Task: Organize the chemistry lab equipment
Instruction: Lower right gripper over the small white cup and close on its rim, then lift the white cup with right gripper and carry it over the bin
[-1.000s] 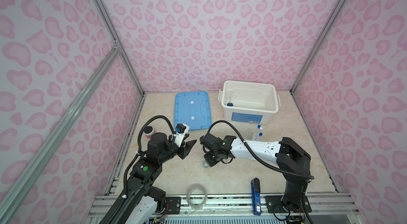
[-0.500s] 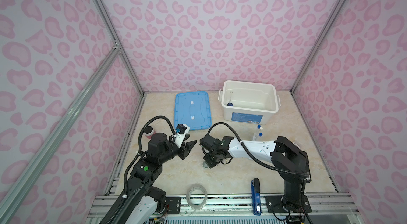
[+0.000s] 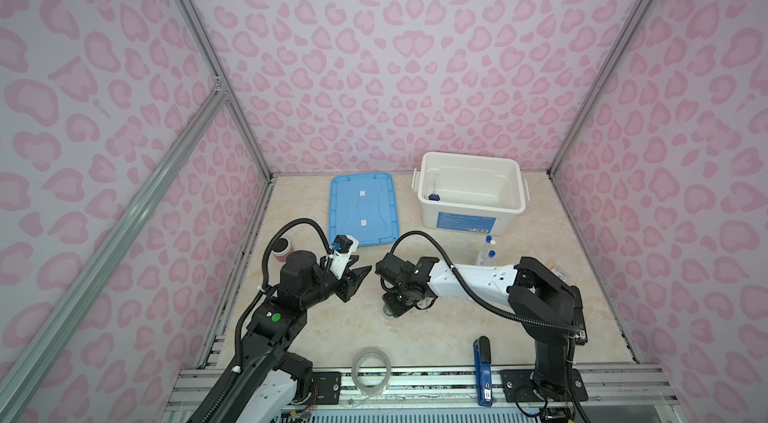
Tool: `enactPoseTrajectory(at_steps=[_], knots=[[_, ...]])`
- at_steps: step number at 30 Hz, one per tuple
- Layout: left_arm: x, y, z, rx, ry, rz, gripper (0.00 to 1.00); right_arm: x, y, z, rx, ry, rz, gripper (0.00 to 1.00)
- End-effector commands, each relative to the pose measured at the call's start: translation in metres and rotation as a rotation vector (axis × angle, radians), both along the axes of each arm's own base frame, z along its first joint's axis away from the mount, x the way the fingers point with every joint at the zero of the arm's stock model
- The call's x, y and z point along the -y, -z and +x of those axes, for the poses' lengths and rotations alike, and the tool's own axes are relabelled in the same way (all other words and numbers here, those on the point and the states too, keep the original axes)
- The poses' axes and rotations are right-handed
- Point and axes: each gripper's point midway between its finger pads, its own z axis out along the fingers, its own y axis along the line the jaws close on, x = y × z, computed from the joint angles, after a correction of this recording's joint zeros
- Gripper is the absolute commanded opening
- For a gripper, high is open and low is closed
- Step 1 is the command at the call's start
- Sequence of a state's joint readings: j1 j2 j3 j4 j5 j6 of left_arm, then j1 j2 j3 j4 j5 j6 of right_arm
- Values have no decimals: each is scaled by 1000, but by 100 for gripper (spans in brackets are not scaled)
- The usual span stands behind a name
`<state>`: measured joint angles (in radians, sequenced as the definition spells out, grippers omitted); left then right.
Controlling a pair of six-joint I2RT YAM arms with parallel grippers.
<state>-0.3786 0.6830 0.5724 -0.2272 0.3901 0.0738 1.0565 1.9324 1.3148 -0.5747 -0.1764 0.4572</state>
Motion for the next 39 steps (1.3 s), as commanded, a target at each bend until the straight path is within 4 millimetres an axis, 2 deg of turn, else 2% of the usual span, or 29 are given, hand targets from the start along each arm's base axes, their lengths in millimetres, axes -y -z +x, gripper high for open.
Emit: enactPoseTrajectory(at_steps=[1,8,17,28,33,39], knots=[[3,-6,1,25,13,-16,48,2,3,-1,-13,8,-14,12],[3,-5,2,20,13,-15,48,4,-12,7,2,10,-17,5],[3,-6,2,25,14,-14,48,19,-40,25,32,20,-12,3],[3,-10,2,36,17,-8,48,59,-124,90,169,15,-44,3],[4,-13,3,42,21,-7,47,70,-150,115,233,40,-35,3],[11,-23,4,38,57,-21,47,88,-184,145,336,67,-107,3]])
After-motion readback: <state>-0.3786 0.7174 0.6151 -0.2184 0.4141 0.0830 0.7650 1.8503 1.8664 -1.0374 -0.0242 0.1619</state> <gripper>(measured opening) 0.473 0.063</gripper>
